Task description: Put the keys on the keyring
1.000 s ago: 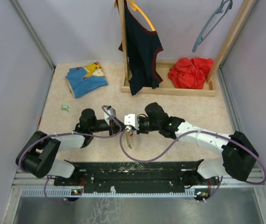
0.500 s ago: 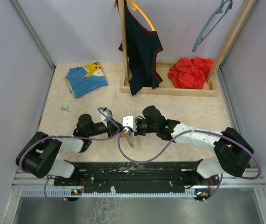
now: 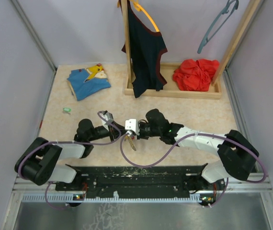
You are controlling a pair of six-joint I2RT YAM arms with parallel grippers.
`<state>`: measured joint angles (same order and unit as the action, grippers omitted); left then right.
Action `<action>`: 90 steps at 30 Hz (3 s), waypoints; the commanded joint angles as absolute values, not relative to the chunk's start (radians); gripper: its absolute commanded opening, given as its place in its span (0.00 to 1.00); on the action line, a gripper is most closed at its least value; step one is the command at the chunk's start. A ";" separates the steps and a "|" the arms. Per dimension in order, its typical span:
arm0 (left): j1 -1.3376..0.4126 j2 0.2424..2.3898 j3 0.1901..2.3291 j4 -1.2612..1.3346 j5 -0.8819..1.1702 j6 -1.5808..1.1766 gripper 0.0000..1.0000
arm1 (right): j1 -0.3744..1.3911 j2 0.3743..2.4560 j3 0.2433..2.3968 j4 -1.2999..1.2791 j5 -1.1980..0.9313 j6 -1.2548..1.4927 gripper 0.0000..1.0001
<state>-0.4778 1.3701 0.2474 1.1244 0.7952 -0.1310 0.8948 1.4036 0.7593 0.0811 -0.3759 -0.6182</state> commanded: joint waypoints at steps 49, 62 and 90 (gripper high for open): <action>-0.490 1.513 0.500 0.754 1.088 0.089 0.41 | 0.916 1.316 0.936 -0.160 -0.340 -0.729 0.00; -0.503 1.483 0.487 0.740 1.040 0.111 0.00 | 0.915 1.245 0.864 -0.140 -0.275 -0.695 0.00; -0.492 1.348 0.347 1.093 0.907 -0.106 0.00 | 0.919 1.362 0.808 -0.048 -0.377 -0.621 0.00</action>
